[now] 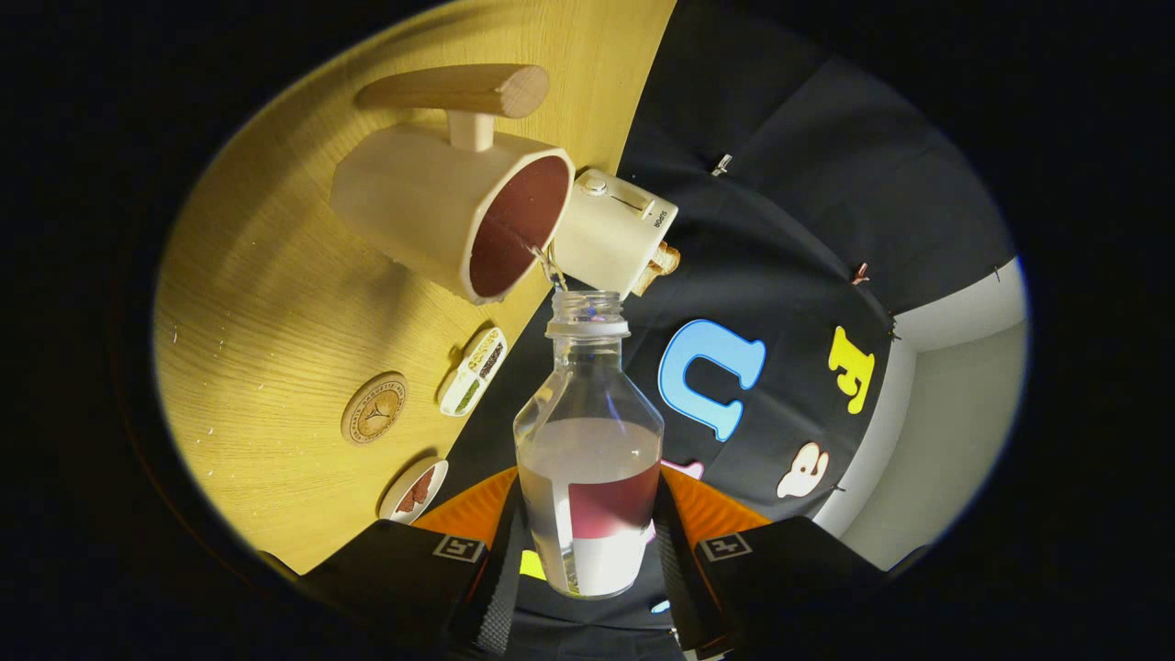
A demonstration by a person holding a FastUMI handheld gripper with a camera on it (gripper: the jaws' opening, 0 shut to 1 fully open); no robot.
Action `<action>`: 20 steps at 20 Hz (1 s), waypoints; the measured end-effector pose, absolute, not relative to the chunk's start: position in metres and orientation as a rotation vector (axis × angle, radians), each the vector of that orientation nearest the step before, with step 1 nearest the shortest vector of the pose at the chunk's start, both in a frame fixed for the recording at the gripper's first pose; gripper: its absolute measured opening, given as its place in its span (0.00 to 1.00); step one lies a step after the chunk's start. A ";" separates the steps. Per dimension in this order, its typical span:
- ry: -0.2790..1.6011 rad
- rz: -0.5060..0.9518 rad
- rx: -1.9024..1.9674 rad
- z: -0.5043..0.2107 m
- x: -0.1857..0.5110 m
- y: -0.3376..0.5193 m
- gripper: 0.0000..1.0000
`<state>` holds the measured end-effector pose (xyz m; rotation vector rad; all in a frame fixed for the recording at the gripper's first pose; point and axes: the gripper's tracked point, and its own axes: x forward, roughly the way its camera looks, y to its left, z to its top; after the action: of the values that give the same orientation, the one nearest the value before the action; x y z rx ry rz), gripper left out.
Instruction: Take the bottle from table, then pour the juice into the cup, finally place the bottle on the coaster
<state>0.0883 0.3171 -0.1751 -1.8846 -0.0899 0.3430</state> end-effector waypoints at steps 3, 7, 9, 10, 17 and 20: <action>-0.127 0.339 -1.918 -0.169 0.090 0.322 0.69; -0.198 0.349 -1.990 -0.164 0.096 0.330 0.69; -0.231 0.363 -2.007 -0.165 0.097 0.333 0.69; -0.245 0.369 -2.013 -0.166 0.097 0.335 0.69; -0.280 0.388 -2.065 -0.165 0.100 0.339 0.69; -0.317 0.413 -2.083 -0.164 0.099 0.342 0.69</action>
<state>0.0990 0.3418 -0.1639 -2.0835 -0.3168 0.4133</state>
